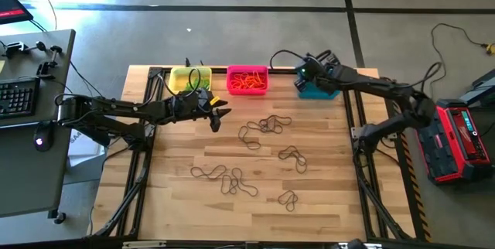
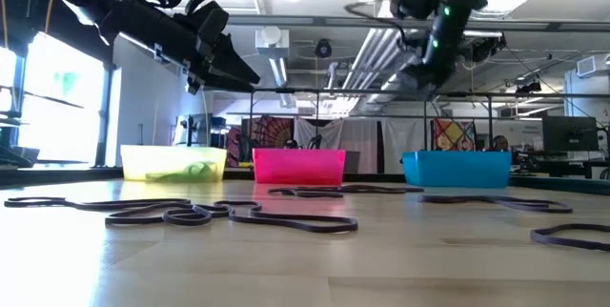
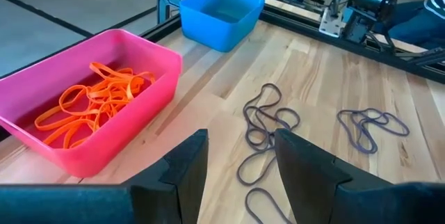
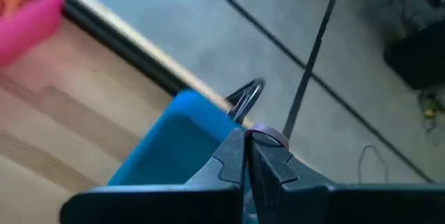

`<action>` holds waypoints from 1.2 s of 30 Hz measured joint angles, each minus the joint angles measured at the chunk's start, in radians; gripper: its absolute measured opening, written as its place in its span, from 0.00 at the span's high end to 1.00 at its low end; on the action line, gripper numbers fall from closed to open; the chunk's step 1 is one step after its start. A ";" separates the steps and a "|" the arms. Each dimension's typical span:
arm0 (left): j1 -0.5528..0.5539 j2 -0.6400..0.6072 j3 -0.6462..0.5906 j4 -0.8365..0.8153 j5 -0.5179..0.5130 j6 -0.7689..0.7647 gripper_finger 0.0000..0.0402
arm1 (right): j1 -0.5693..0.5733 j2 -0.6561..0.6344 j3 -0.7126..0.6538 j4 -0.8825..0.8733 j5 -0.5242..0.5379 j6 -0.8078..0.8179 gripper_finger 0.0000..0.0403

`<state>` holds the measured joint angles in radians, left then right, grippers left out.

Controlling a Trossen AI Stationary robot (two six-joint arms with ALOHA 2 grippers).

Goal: Sort rubber bands into baskets
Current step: Put the violet rubber band into the blue bin

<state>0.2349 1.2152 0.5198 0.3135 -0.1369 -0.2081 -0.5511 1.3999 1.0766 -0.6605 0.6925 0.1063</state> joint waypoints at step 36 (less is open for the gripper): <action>-0.006 0.187 0.002 0.057 0.134 -0.024 0.60 | -0.009 -0.062 -0.183 0.187 -0.371 -0.036 0.59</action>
<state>0.2292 1.4021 0.5213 0.3706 -0.0031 -0.2321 -0.5602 1.3382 0.8932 -0.4734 0.3212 0.0703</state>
